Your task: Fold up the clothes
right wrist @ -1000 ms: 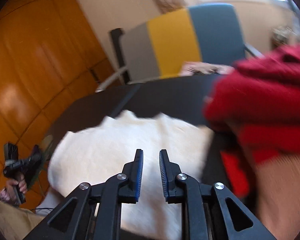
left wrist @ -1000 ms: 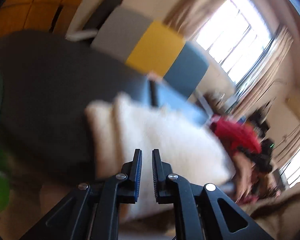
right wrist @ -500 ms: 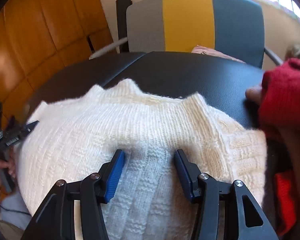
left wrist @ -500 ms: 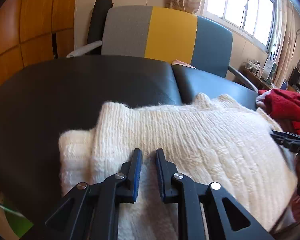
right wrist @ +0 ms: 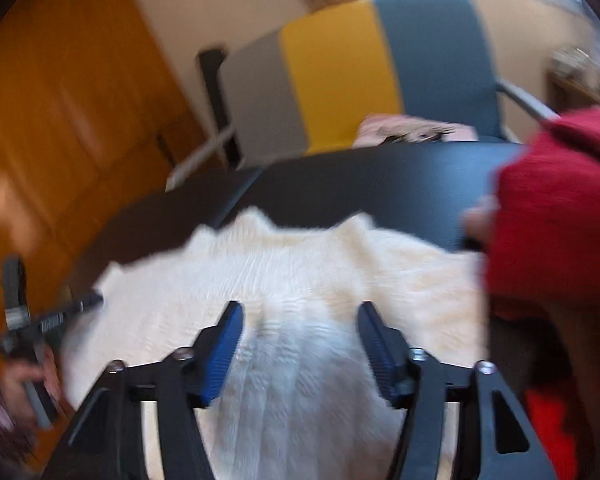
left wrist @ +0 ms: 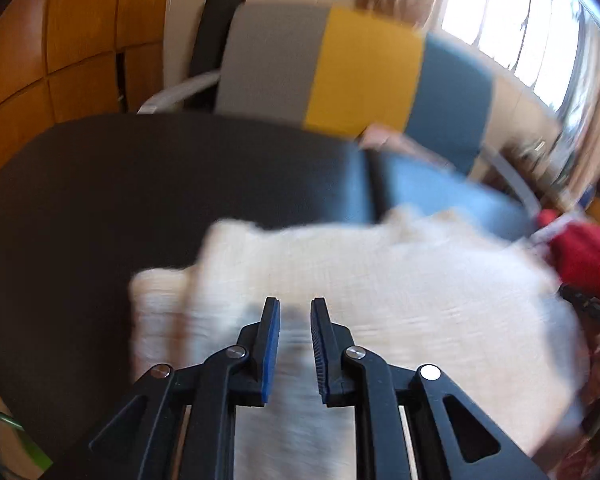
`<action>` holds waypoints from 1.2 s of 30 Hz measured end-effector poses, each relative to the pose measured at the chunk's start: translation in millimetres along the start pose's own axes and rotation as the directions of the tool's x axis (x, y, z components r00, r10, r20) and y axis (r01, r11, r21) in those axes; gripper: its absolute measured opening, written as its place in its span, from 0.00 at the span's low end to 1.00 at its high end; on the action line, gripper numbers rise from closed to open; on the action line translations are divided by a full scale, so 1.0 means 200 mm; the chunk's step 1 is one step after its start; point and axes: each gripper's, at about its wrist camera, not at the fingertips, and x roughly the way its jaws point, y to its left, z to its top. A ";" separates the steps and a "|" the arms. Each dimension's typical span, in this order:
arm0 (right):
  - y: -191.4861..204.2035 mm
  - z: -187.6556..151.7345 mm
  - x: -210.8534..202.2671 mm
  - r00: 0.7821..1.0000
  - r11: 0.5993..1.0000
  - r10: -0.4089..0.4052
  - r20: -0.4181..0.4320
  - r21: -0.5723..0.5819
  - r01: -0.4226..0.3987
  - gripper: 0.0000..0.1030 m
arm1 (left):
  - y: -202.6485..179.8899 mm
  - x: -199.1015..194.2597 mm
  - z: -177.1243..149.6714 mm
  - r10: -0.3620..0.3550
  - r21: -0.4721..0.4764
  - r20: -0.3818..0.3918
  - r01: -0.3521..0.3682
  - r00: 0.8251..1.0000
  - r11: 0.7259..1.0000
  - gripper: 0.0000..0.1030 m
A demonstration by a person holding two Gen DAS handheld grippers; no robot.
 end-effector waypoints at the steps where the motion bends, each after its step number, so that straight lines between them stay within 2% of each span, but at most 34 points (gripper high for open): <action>1: -0.05 -0.01 -0.06 1.000 0.999 -0.013 0.013 0.045 0.012 0.68 | -0.06 -0.03 -0.02 -0.054 0.002 0.017 0.054 0.998 0.999 0.16; 3: -0.15 -0.03 -0.13 1.000 0.991 -0.025 -0.008 0.128 0.026 0.68 | -0.18 -0.10 -0.06 -0.162 0.010 0.050 0.161 0.986 0.987 0.17; 6: -0.30 -0.08 -0.16 0.998 0.971 -0.035 -0.058 0.236 0.048 0.71 | -0.35 -0.13 -0.14 -0.295 0.061 0.057 0.292 0.954 0.955 0.17; 8: -0.37 -0.12 -0.15 0.996 0.958 -0.024 -0.084 0.281 0.046 0.71 | -0.47 -0.11 -0.19 -0.331 0.131 0.039 0.323 0.943 0.937 0.17; 10: -0.41 -0.16 -0.14 0.995 0.949 0.000 -0.103 0.314 0.032 0.72 | -0.55 -0.04 -0.24 -0.315 0.182 -0.018 0.313 0.949 0.932 0.17; 13: -0.43 -0.18 -0.12 0.997 0.936 0.048 -0.067 0.352 -0.021 0.72 | -0.57 0.05 -0.31 -0.285 0.203 -0.078 0.295 0.955 0.934 0.17; 16: -0.43 -0.17 -0.07 0.996 0.928 0.074 -0.049 0.368 -0.051 0.71 | -0.52 0.03 -0.37 -0.332 0.194 -0.043 0.334 0.942 0.923 0.16; 18: -0.42 -0.17 -0.04 0.991 0.914 0.130 -0.043 0.394 -0.102 0.71 | -0.50 0.03 -0.37 -0.349 0.176 -0.035 0.350 0.936 0.920 0.16; 21: -0.40 -0.17 0.00 0.989 0.899 0.148 -0.024 0.419 -0.125 0.71 | -0.51 0.03 -0.36 -0.339 0.149 -0.020 0.338 0.941 0.929 0.16; 24: -0.34 -0.16 0.06 0.983 0.903 0.177 -0.052 0.405 -0.141 0.61 | -0.52 0.05 -0.37 -0.334 0.152 -0.013 0.332 0.943 0.931 0.16; 26: -0.29 -0.17 0.11 0.976 0.909 0.201 -0.089 0.389 -0.151 0.42 | -0.53 0.06 -0.37 -0.330 0.153 -0.008 0.328 0.944 0.932 0.16; 28: -0.26 -0.18 0.14 0.975 0.902 0.205 -0.085 0.402 -0.155 0.36 | -0.52 0.06 -0.37 -0.338 0.142 -0.012 0.336 0.941 0.931 0.16; 30: -0.26 -0.18 0.14 0.976 0.893 0.204 -0.074 0.423 -0.155 0.32 | -0.49 0.05 -0.35 -0.356 0.120 -0.024 0.357 0.934 0.927 0.16; 33: -0.26 -0.13 0.10 0.982 0.899 0.180 -0.065 0.415 -0.137 0.29 | -0.45 0.02 -0.32 -0.380 0.076 -0.038 0.382 0.924 0.921 0.16; 35: -0.23 -0.06 0.05 0.984 0.909 0.172 -0.048 0.393 -0.139 0.27 | -0.39 -0.05 -0.30 -0.355 0.068 -0.008 0.355 0.935 0.933 0.17; 36: -0.22 -0.02 0.03 0.985 0.914 0.167 -0.036 0.380 -0.141 0.27 | -0.35 -0.09 -0.29 -0.324 0.073 0.016 0.322 0.946 0.944 0.19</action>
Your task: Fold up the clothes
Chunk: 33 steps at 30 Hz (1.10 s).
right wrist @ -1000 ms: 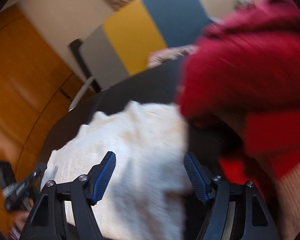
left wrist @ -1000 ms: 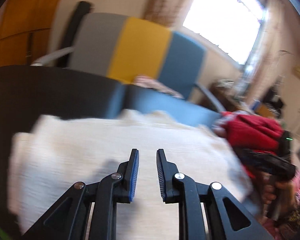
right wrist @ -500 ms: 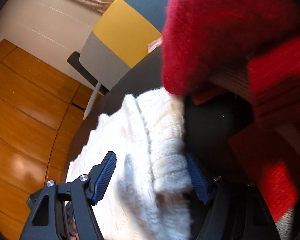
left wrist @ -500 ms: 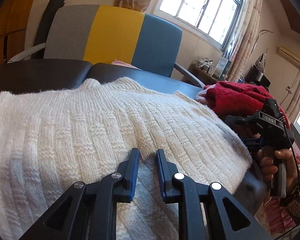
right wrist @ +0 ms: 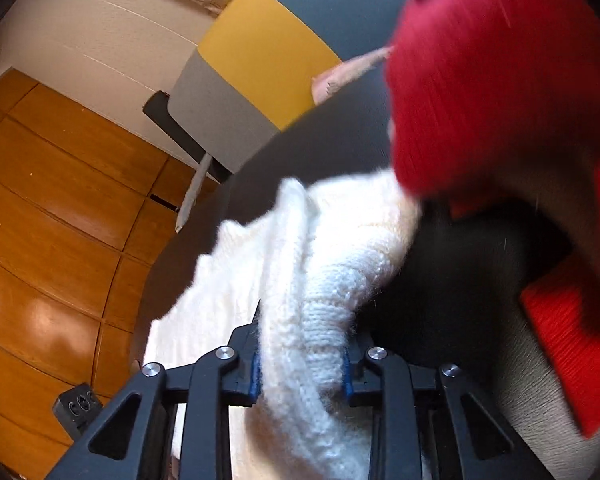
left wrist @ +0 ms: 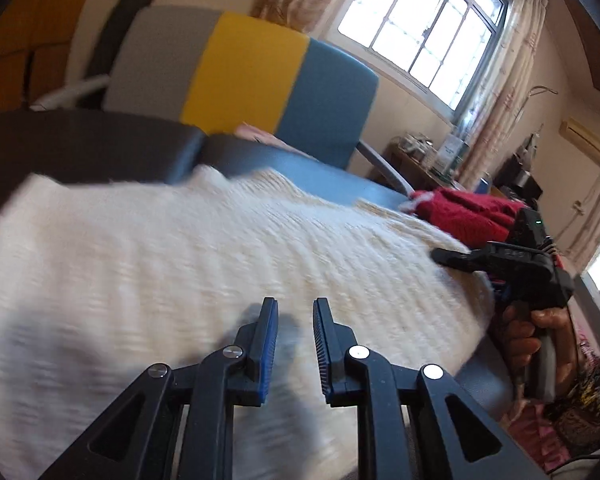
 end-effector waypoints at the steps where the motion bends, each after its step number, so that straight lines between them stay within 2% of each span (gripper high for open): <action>1: 0.03 0.03 -0.03 1.000 1.000 -0.001 0.014 -0.015 0.001 0.26 | 0.03 -0.05 0.01 0.034 0.005 0.022 -0.034 0.999 0.999 0.19; 4: 0.12 0.12 -0.10 0.997 0.996 -0.043 0.062 -0.070 0.047 0.25 | 0.15 -0.17 0.01 0.112 0.011 0.034 -0.113 0.993 0.994 0.22; 7: 0.18 0.21 -0.15 0.989 0.990 -0.103 0.107 -0.086 0.112 0.25 | 0.25 -0.19 -0.04 0.168 0.037 -0.001 -0.168 0.986 0.985 0.24; 8: 0.20 0.24 -0.16 0.985 0.987 -0.126 0.119 -0.086 0.136 0.24 | 0.28 -0.16 -0.06 0.171 0.044 -0.029 -0.170 0.985 0.984 0.24; 12: 0.30 0.27 -0.10 0.980 0.977 -0.173 0.100 -0.109 0.184 0.24 | 0.27 -0.09 -0.13 0.137 0.074 -0.015 -0.136 0.990 0.988 0.24; 16: 0.57 0.21 -0.06 0.979 0.948 -0.163 0.125 -0.257 0.191 0.24 | 0.33 -0.05 -0.11 0.082 -0.012 -0.003 -0.082 0.997 0.997 0.24; 21: 0.96 0.09 0.04 0.989 0.904 -0.095 0.111 -0.407 0.133 0.19 | 0.36 -0.04 -0.12 0.052 -0.031 0.019 -0.052 0.998 0.998 0.23; 24: 1.17 -0.03 0.18 0.998 0.865 -0.054 0.041 -0.498 0.067 0.00 | 0.39 -0.03 -0.12 0.029 -0.062 0.022 -0.028 0.999 0.998 0.22; 29: 1.43 -0.33 0.49 0.994 0.766 -0.063 -0.091 -0.643 -0.010 0.00 | 0.40 -0.03 -0.12 0.015 -0.064 0.028 -0.014 0.999 0.998 0.21; 31: 1.44 -0.41 0.53 0.990 0.763 -0.024 -0.142 -0.642 -0.074 0.00 | 0.40 -0.03 -0.12 0.012 -0.065 0.028 -0.010 1.000 0.998 0.21; 33: 1.39 -0.42 0.48 0.994 0.774 0.004 -0.108 -0.629 -0.072 0.02 | 0.41 -0.04 -0.12 -0.001 -0.092 0.034 0.004 0.999 0.996 0.21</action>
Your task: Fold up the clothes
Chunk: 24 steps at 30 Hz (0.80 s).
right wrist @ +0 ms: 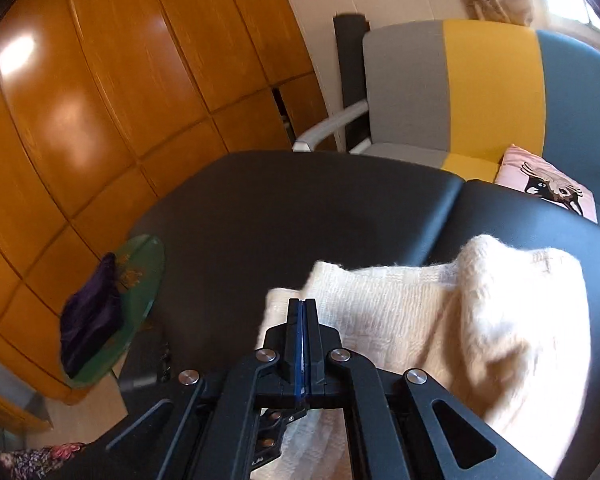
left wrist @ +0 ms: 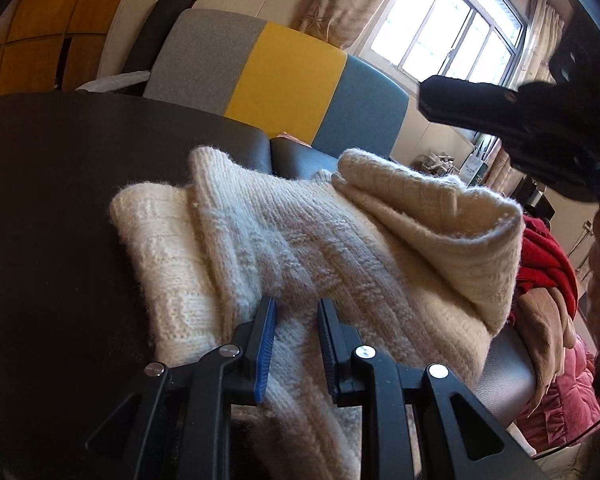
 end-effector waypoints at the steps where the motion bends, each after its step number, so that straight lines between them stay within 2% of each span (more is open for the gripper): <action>1: -0.03 -0.02 -0.04 1.000 1.000 -0.012 0.028 0.014 0.011 0.09 | 0.01 0.00 0.00 -0.007 -0.014 0.003 0.007 1.000 1.000 0.21; 2: -0.09 -0.03 -0.11 0.997 0.998 -0.042 0.070 0.050 0.038 0.19 | 0.01 -0.01 0.01 -0.013 -0.028 0.005 0.013 1.000 1.000 0.21; 3: -0.18 -0.06 -0.19 0.990 0.992 -0.083 0.113 0.101 0.071 0.25 | 0.02 -0.02 0.01 -0.018 -0.054 0.008 0.018 1.000 0.998 0.21; 5: -0.37 -0.11 -0.35 0.967 0.970 -0.169 0.191 0.205 0.129 0.54 | 0.00 -0.04 0.05 -0.020 -0.101 0.023 0.022 1.000 0.995 0.20; 6: -0.45 -0.14 -0.43 0.952 0.955 -0.211 0.221 0.255 0.153 0.58 | -0.01 -0.06 0.07 -0.020 -0.118 0.037 0.024 0.999 0.993 0.22; 9: -0.66 -0.23 -0.50 0.958 0.938 -0.237 0.161 0.296 0.182 0.59 | -0.08 -0.10 0.16 -0.087 -0.136 0.097 0.100 0.991 0.986 0.26; 11: -0.71 -0.30 -0.51 0.966 0.943 -0.208 0.153 0.294 0.156 0.59 | -0.14 -0.07 0.22 -0.151 -0.167 0.071 0.161 0.986 0.973 0.29; 13: -0.72 -0.34 -0.49 0.974 0.953 -0.170 0.153 0.279 0.122 0.59 | -0.16 0.02 0.27 -0.202 -0.244 0.011 0.199 0.979 0.949 0.33; 15: -0.70 -0.36 -0.47 0.974 0.966 -0.146 0.172 0.236 0.103 0.59 | -0.15 0.12 0.30 -0.249 -0.354 -0.051 0.215 0.967 0.910 0.37; 18: -0.71 -0.31 -0.36 0.981 0.979 -0.096 0.168 0.193 0.063 0.61 | -0.12 0.26 0.30 -0.320 -0.481 -0.128 0.224 0.939 0.848 0.42; 19: -0.73 -0.29 -0.31 0.985 0.980 -0.068 0.159 0.197 0.036 0.62 | -0.11 0.29 0.29 -0.341 -0.517 -0.129 0.230 0.931 0.825 0.43; 20: -0.74 -0.30 -0.26 0.991 0.976 0.003 0.136 0.214 -0.033 0.63 | -0.10 0.32 0.29 -0.361 -0.551 -0.130 0.235 0.924 0.801 0.45; 23: -0.71 -0.34 -0.13 0.983 0.965 0.178 0.042 0.191 -0.183 0.63 | -0.05 0.37 0.27 -0.394 -0.645 -0.087 0.249 0.915 0.723 0.51; 24: -0.66 -0.37 -0.10 0.987 0.979 0.162 -0.001 0.124 -0.161 0.63 | -0.05 0.39 0.27 -0.405 -0.668 -0.084 0.250 0.910 0.701 0.51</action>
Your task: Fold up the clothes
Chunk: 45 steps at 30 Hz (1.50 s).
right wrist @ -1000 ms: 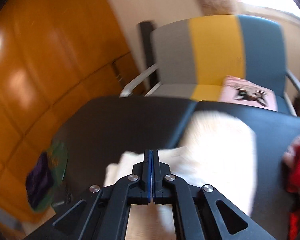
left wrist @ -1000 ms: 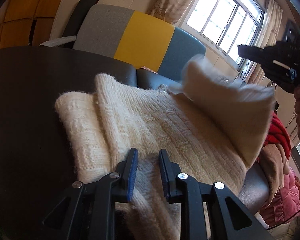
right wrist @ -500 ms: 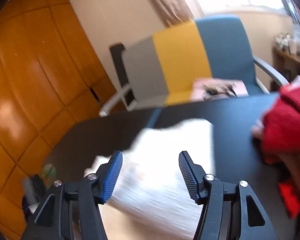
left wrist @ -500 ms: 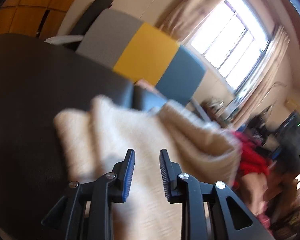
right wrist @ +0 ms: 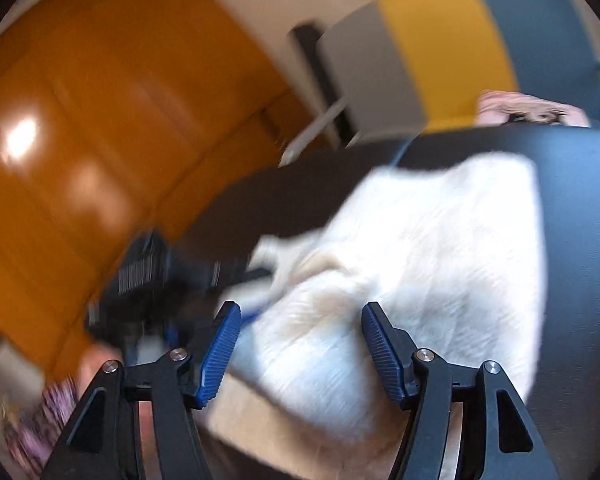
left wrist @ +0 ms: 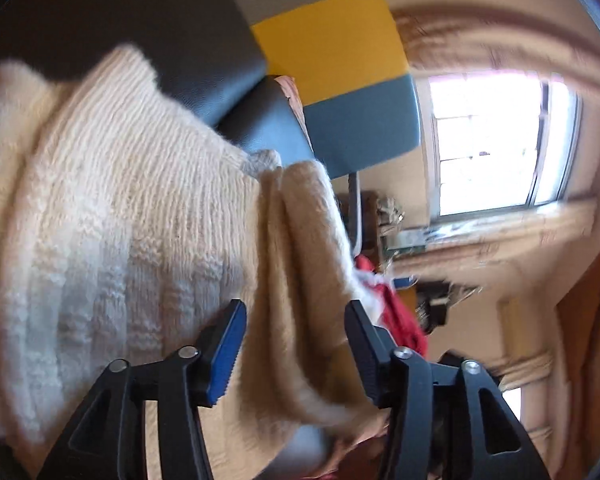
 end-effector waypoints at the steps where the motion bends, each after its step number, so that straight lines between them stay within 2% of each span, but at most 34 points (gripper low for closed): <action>1: 0.04 -0.04 0.04 0.999 0.998 -0.023 -0.038 -0.067 0.020 0.63 | 0.01 0.01 0.01 -0.012 -0.029 -0.006 0.012 1.000 1.000 0.51; 4: 0.12 -0.16 0.09 0.994 0.976 -0.076 -0.081 -0.211 0.058 0.67 | 0.02 0.08 0.03 -0.035 -0.066 -0.028 0.033 0.999 0.997 0.53; 9: 0.18 -0.30 0.11 0.988 0.934 -0.138 -0.064 -0.340 0.108 0.71 | -0.08 0.21 0.05 0.019 -0.012 -0.081 -0.020 0.997 1.000 0.54; 12: 0.19 -0.33 0.11 0.988 0.919 -0.142 -0.059 -0.379 0.109 0.74 | -0.13 0.26 0.05 0.080 0.016 -0.101 -0.079 0.992 0.997 0.54; 17: 0.15 -0.36 0.09 0.995 0.937 -0.086 -0.049 -0.343 0.065 0.76 | -0.22 0.33 0.04 0.163 0.039 -0.123 -0.159 0.979 0.986 0.54; 19: 0.14 -0.37 0.09 0.995 0.934 -0.088 -0.046 -0.350 0.066 0.76 | -0.27 0.37 0.01 0.202 0.081 -0.132 -0.192 0.971 0.978 0.54; 21: 0.13 -0.39 0.08 0.994 0.927 -0.101 -0.040 -0.365 0.079 0.76 | -0.33 0.40 -0.02 0.253 0.148 -0.127 -0.234 0.959 0.961 0.43; 22: 0.13 -0.39 0.07 0.994 0.924 -0.107 -0.037 -0.373 0.086 0.76 | -0.36 0.40 -0.04 0.282 0.188 -0.118 -0.257 0.952 0.948 0.36; 23: 0.13 -0.40 0.07 0.993 0.920 -0.114 -0.031 -0.379 0.094 0.76 | -0.38 0.40 -0.06 0.308 0.227 -0.107 -0.279 0.945 0.933 0.25; 25: 0.12 -0.40 0.00 0.992 0.918 -0.126 0.029 -0.375 0.128 0.74 | -0.41 0.40 -0.06 0.289 0.255 -0.096 -0.257 0.952 0.932 0.21; 27: 0.10 -0.40 -0.13 0.993 0.940 -0.063 0.096 -0.329 0.092 0.63 | -0.42 0.38 -0.05 0.245 0.242 -0.101 -0.215 0.964 0.946 0.20; 28: 0.09 -0.40 -0.20 0.993 0.952 -0.018 0.120 -0.303 0.053 0.46 | -0.42 0.36 -0.04 0.227 0.235 -0.102 -0.198 0.969 0.952 0.20; 29: 0.06 -0.42 -0.25 0.992 0.958 -0.010 0.122 -0.284 0.045 0.29 | -0.44 0.35 -0.03 0.210 0.236 -0.107 -0.180 0.972 0.955 0.19; 31: 0.02 -0.46 -0.35 0.992 0.969 0.000 0.124 -0.247 0.031 0.11 | -0.46 0.34 -0.02 0.172 0.237 -0.116 -0.141 0.978 0.961 0.19; 34: -0.05 -0.54 -0.34 0.992 0.970 -0.113 0.063 -0.210 0.124 0.10 | -0.50 0.34 -0.03 0.108 0.224 -0.132 -0.076 0.985 0.972 0.19; 38: -0.20 -0.55 -0.29 0.970 0.967 -0.237 0.051 -0.085 0.240 0.10 | -0.54 0.32 -0.04 0.036 0.202 -0.147 -0.006 0.989 0.979 0.18; 40: -0.24 -0.56 -0.26 0.956 0.955 -0.291 0.027 -0.051 0.292 0.04 | -0.56 0.30 -0.04 0.017 0.201 -0.153 0.014 0.988 0.980 0.17; 45: -0.27 -0.58 -0.26 0.944 0.943 -0.331 0.003 -0.043 0.331 0.03 | -0.63 0.20 -0.04 -0.042 0.196 -0.131 0.068 0.991 0.978 0.17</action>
